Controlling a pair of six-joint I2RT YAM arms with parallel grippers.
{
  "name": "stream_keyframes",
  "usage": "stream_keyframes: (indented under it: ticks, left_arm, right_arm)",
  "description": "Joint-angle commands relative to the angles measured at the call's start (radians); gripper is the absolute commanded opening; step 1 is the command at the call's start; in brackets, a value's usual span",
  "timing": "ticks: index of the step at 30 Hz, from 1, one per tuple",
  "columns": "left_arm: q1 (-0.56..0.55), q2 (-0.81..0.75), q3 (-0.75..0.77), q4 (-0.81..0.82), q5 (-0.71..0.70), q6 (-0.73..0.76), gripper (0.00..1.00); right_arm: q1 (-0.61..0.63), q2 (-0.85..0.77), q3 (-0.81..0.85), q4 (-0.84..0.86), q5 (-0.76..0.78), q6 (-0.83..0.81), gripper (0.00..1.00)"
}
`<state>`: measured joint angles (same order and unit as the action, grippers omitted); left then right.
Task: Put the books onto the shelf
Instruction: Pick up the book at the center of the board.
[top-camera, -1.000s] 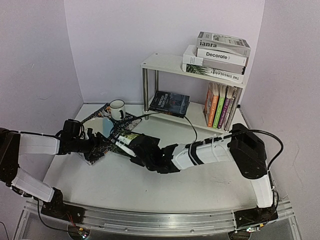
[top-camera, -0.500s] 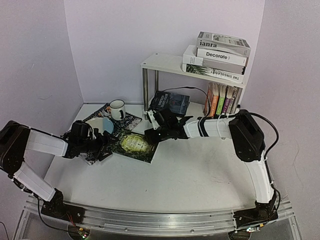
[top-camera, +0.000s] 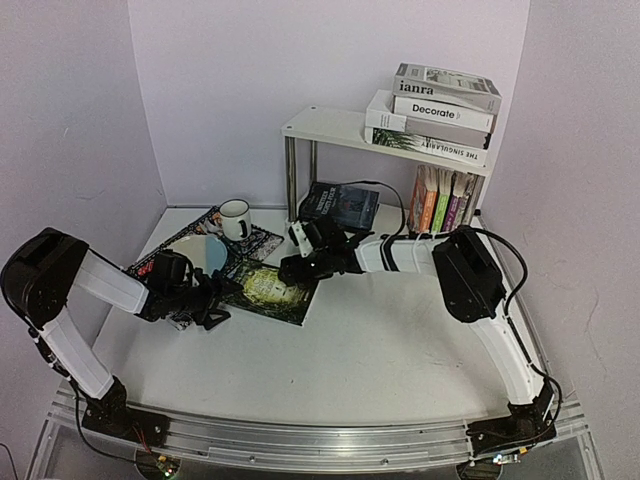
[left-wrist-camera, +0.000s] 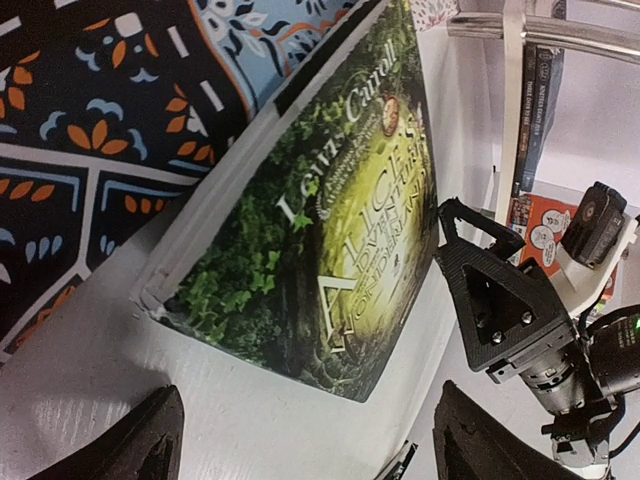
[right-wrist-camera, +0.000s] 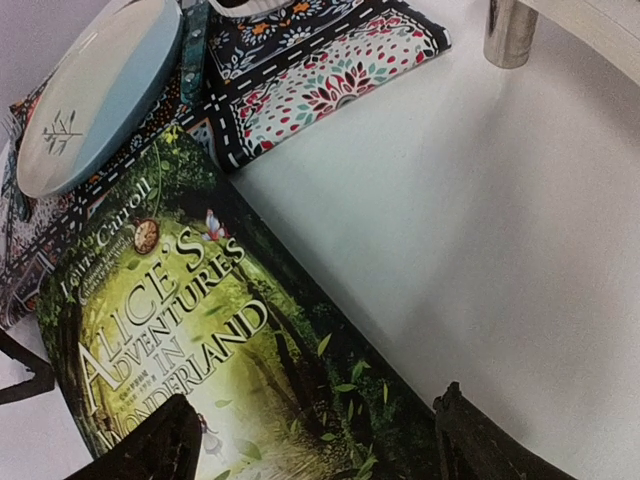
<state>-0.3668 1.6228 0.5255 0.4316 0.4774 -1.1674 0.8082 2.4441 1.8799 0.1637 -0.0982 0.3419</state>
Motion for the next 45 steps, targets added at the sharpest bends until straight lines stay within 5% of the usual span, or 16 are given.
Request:
stream_keyframes:
  ticks: [1, 21, 27, 38, 45]
  left_arm:
    - [-0.003, 0.026, 0.007, 0.066, 0.015, -0.012, 0.87]
    - [-0.004, 0.13, -0.044, 0.341, 0.018, -0.087, 0.83]
    - [-0.008, 0.15, -0.066, 0.528, 0.062, -0.122, 0.77]
    - [-0.026, 0.13, -0.056, 0.582, 0.073, -0.109, 0.66]
    - [-0.033, 0.14, -0.052, 0.592, 0.076, -0.104, 0.5]
  right_arm:
    - [-0.003, 0.051, 0.087, -0.082, -0.026, -0.069, 0.82]
    - [-0.008, 0.069, 0.082, -0.124, -0.257, -0.046, 0.79]
    - [-0.007, 0.052, 0.058, -0.122, -0.305, -0.032, 0.78]
    - [-0.004, -0.004, -0.028, -0.058, -0.387, 0.065, 0.74]
    - [-0.003, -0.03, -0.074, -0.018, -0.388, 0.087, 0.72]
